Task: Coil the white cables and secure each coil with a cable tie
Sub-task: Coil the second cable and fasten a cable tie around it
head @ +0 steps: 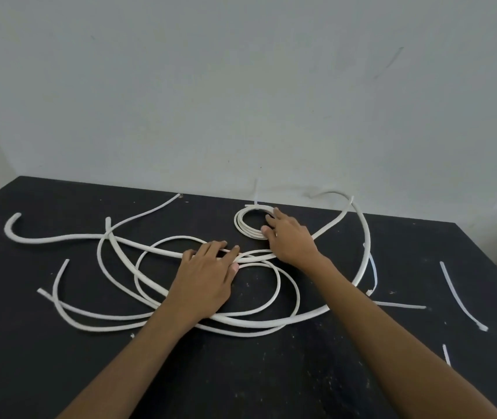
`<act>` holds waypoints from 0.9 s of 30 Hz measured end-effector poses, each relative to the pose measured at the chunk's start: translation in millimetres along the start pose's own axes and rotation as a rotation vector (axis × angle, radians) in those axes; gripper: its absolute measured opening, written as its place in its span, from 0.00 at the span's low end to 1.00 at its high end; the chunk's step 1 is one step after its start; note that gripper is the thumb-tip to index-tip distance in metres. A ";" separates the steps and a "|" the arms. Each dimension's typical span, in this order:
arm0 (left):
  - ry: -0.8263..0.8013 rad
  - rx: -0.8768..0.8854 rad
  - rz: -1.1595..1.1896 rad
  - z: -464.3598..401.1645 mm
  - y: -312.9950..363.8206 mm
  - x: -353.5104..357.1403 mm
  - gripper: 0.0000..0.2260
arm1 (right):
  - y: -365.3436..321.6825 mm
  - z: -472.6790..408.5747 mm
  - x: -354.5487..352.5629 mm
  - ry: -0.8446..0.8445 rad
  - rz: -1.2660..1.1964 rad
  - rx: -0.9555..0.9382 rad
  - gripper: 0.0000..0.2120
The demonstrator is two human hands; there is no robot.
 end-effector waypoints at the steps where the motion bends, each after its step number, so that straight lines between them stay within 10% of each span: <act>1: 0.000 -0.003 0.000 3.0 -0.3 0.5 0.23 | -0.9 1.2 1.0 0.011 0.016 -0.005 0.25; 10: 0.001 -0.003 0.046 24.6 -8.8 -4.7 0.22 | -2.5 68.7 11.0 0.230 -0.210 -0.196 0.23; 27: 0.123 -0.043 0.449 62.8 -21.5 -48.7 0.09 | -49.2 130.7 0.4 0.074 -0.203 -0.315 0.18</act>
Point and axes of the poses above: each hand's wrist, its own z-axis away from the middle knuckle, its own x-axis out of the palm, y = z × x, the point moved 1 cm from there along -z, towards the middle knuckle, and after that the axes turned 1 degree about y, right-handed, at the moved point
